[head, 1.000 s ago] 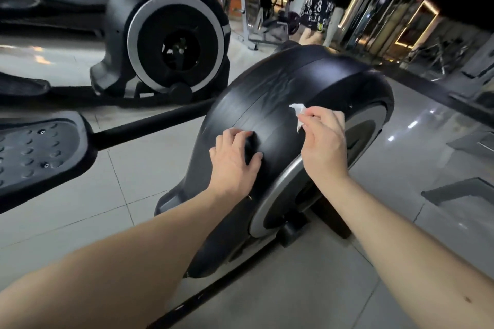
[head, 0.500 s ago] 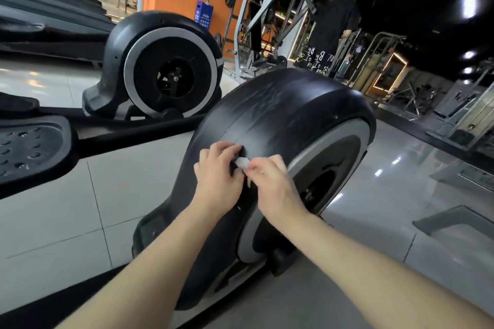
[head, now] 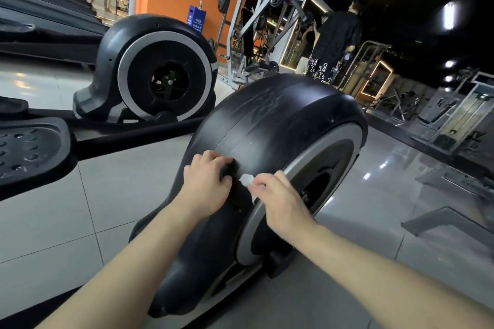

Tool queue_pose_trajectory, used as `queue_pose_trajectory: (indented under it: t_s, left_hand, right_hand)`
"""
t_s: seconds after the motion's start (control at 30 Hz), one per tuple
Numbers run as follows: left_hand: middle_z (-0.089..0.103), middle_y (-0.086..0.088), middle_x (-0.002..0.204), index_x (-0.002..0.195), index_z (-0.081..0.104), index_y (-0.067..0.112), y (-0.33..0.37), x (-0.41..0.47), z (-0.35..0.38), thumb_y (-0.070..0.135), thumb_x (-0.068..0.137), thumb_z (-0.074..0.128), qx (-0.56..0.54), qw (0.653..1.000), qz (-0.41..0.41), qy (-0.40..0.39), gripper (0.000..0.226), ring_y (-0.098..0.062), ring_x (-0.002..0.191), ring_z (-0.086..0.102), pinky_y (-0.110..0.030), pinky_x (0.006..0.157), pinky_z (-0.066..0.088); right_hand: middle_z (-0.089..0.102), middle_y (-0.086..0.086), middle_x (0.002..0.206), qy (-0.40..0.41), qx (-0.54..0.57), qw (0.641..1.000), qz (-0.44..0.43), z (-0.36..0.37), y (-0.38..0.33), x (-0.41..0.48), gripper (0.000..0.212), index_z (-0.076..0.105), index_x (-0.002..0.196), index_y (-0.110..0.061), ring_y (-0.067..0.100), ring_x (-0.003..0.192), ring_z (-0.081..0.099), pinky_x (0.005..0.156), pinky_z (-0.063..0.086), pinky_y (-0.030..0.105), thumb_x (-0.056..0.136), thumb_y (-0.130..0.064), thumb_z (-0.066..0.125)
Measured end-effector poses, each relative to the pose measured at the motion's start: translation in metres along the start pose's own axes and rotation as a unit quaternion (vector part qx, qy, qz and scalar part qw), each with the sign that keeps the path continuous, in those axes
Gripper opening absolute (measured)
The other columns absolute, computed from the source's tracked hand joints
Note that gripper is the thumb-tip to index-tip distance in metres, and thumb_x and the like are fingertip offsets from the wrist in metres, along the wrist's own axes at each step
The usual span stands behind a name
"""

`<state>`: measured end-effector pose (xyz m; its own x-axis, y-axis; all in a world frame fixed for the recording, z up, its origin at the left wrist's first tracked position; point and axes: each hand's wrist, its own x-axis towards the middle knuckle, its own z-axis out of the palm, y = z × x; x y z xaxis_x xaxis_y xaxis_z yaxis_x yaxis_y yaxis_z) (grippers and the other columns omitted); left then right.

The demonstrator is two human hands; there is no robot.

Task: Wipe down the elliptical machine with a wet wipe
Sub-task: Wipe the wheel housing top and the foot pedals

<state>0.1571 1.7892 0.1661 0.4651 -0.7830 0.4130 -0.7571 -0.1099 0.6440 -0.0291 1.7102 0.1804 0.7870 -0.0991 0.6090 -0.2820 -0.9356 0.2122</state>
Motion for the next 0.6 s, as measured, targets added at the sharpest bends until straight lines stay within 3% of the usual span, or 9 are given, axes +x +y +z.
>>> queue_pose_trajectory:
  t_s: [0.07,0.13,0.23,0.33,0.4,0.47,0.53,0.6]
  left_hand:
    - [0.047,0.002,0.142,0.141,0.055,0.027,0.001,-0.001,-0.001,0.024,0.095,0.057,-0.008,1.000,-0.003,-0.009,0.046,-0.024,0.129,0.038,-0.039,0.104,0.031]
    - [0.047,0.000,0.141,0.139,0.057,0.026,0.002,0.002,-0.001,0.022,0.096,0.056,-0.013,1.000,-0.005,-0.005,0.044,-0.025,0.129,0.038,-0.040,0.105,0.031]
    - [0.048,-0.002,0.139,0.136,0.060,0.025,0.000,0.007,0.000,0.016,0.095,0.053,-0.026,1.000,-0.005,-0.003,0.042,-0.026,0.128,0.040,-0.040,0.106,0.032]
    - [0.049,0.000,0.137,0.135,0.061,0.026,-0.008,0.004,0.002,0.012,0.093,0.053,-0.047,0.999,0.004,-0.006,0.045,-0.024,0.128,0.041,-0.040,0.106,0.033]
    - [0.051,0.002,0.136,0.134,0.062,0.026,-0.012,0.000,0.003,0.011,0.093,0.055,-0.067,0.998,0.002,-0.005,0.045,-0.023,0.128,0.042,-0.040,0.108,0.033]
    - [0.052,0.003,0.135,0.133,0.062,0.026,-0.017,-0.001,0.001,0.012,0.093,0.055,-0.076,0.997,0.005,-0.014,0.043,-0.022,0.127,0.044,-0.042,0.110,0.034]
    - [0.053,0.004,0.133,0.132,0.062,0.027,-0.024,0.000,-0.001,0.015,0.094,0.056,-0.080,0.996,0.010,-0.024,0.041,-0.022,0.123,0.046,-0.044,0.109,0.036]
    - [0.053,0.004,0.131,0.132,0.063,0.027,-0.030,0.003,-0.003,0.018,0.094,0.057,-0.083,0.996,0.005,-0.032,0.039,-0.022,0.121,0.048,-0.044,0.108,0.037]
  right_hand:
    - [0.061,0.005,0.099,0.025,-0.002,0.999,0.026,-0.013,0.021,0.020,0.027,0.075,0.108,-0.004,0.021,0.082,0.043,0.070,0.048,0.034,0.095,0.008,0.054]
    - [0.059,0.004,0.094,0.080,-0.038,0.990,0.105,-0.025,0.041,0.046,0.018,0.074,0.093,-0.003,0.021,0.083,0.041,0.072,0.048,0.036,0.091,0.011,0.063]
    - [0.054,0.004,0.095,0.119,-0.053,0.971,0.201,-0.024,0.040,0.058,0.020,0.071,0.091,0.000,0.022,0.089,0.041,0.074,0.047,0.037,0.085,0.016,0.059]
    - [0.050,0.003,0.090,0.070,0.009,0.987,0.143,0.009,-0.002,0.035,0.012,0.066,0.086,-0.003,0.017,0.085,0.042,0.073,0.045,0.036,0.091,0.006,0.060]
    - [0.053,0.002,0.089,0.006,0.025,0.998,0.048,0.025,-0.022,0.015,0.015,0.068,0.087,-0.003,0.018,0.085,0.045,0.071,0.048,0.037,0.096,-0.002,0.057]
    - [0.060,0.003,0.088,-0.017,0.023,1.000,-0.008,0.021,-0.015,0.018,0.017,0.074,0.087,-0.003,0.022,0.085,0.045,0.071,0.047,0.033,0.092,0.004,0.059]
    - [0.064,0.005,0.087,0.004,0.011,1.000,-0.017,0.007,0.007,0.036,0.019,0.076,0.085,-0.005,0.025,0.082,0.045,0.072,0.043,0.032,0.087,0.010,0.064]
    - [0.065,0.008,0.089,0.062,-0.036,0.996,0.045,-0.009,0.031,0.063,0.022,0.076,0.084,-0.005,0.027,0.082,0.046,0.072,0.045,0.036,0.083,0.014,0.065]
